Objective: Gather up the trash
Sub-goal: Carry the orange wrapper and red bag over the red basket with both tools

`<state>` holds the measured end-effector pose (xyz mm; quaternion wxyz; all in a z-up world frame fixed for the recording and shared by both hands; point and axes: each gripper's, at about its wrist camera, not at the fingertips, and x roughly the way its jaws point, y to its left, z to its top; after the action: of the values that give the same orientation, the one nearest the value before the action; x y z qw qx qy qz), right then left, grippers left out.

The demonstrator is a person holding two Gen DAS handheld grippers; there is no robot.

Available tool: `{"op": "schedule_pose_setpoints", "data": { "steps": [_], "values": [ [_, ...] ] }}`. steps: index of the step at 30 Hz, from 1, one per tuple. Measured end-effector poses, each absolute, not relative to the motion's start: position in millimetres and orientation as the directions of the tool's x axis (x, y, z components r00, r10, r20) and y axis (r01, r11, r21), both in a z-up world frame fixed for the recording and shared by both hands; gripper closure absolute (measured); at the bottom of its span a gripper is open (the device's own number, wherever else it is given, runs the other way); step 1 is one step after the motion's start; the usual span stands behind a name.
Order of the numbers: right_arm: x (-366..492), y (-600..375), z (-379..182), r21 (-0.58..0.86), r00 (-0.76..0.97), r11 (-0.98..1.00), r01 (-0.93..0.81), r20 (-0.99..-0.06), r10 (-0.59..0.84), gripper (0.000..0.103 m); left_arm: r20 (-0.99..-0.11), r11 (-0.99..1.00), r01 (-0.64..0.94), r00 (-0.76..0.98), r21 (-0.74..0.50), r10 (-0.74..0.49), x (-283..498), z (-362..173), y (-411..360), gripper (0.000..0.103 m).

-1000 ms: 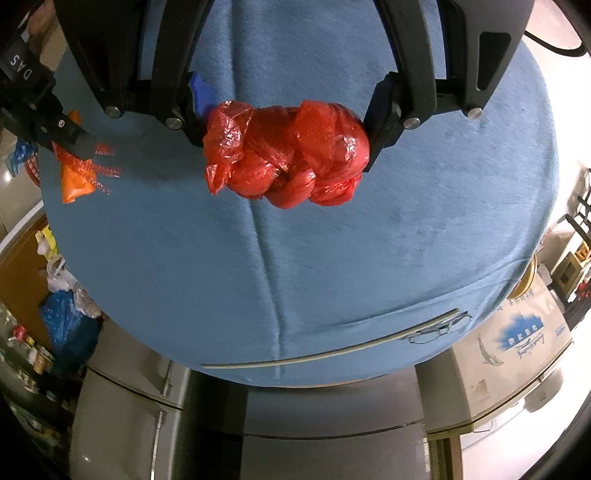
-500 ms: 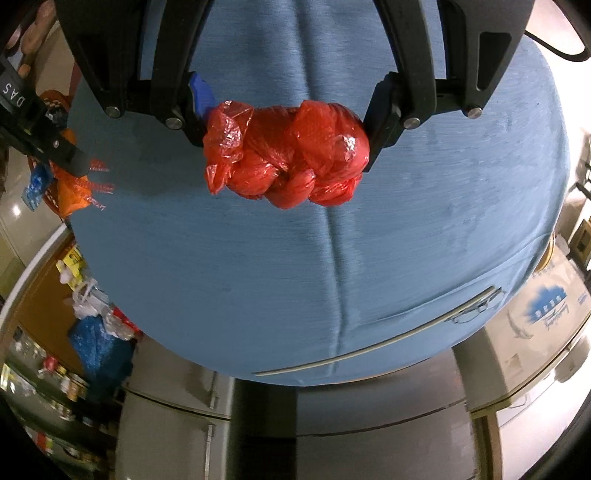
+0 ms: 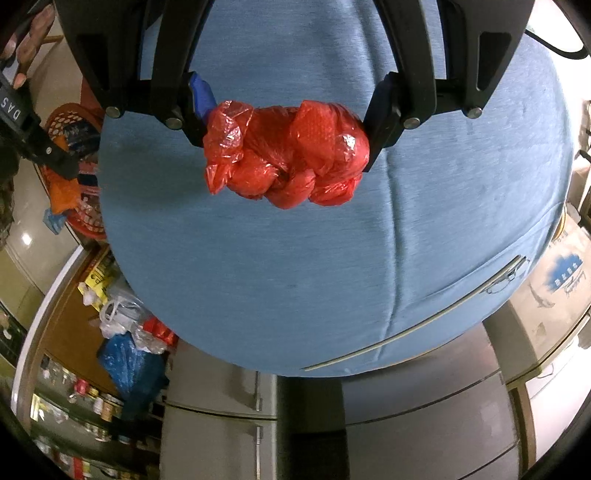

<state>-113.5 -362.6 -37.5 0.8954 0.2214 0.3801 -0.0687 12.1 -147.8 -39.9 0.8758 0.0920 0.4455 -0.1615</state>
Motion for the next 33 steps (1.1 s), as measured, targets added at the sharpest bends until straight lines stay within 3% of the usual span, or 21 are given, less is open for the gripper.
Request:
{"op": "schedule_pose_setpoints", "data": {
  "steps": [19,33],
  "values": [
    [-156,-444,-33,0.326,0.696,0.821,0.468,-0.709,-0.115,0.075,-0.801,0.87,0.493,0.533,0.031,-0.273,-5,-28,-210,0.034],
    [-161,-476,-47,0.331,0.669,0.784,0.526,-0.73,-0.14,0.075,-0.803,0.814,0.58,0.505,0.042,-0.318,-12,-23,-255,0.034]
  ]
}}
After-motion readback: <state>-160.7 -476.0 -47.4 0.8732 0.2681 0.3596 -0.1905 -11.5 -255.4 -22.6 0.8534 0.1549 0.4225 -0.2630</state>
